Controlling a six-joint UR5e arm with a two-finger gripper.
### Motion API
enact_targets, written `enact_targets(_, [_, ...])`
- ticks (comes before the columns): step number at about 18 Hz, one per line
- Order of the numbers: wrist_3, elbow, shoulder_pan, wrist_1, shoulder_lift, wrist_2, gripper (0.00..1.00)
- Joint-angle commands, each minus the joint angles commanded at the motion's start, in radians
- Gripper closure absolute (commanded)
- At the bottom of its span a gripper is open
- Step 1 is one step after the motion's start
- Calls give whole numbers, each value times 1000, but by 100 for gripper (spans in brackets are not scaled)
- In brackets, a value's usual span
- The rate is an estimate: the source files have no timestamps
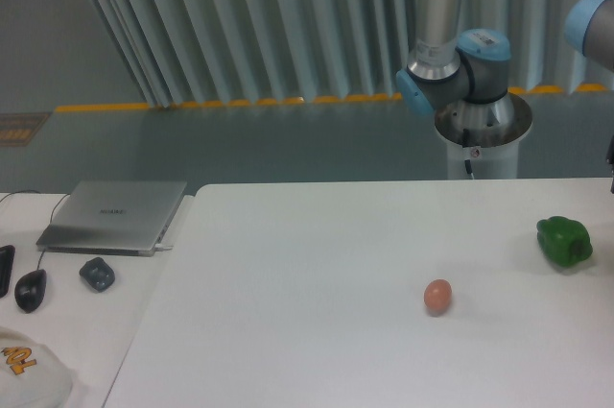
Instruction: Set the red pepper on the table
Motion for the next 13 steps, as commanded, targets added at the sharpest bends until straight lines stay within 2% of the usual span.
enact_targets(7, [5,-11,-6,0,6,-8,0])
enact_targets(11, [-12,-89,15,64,14,-90,0])
enact_targets(13, [-20,-97,32,93,21,-95,0])
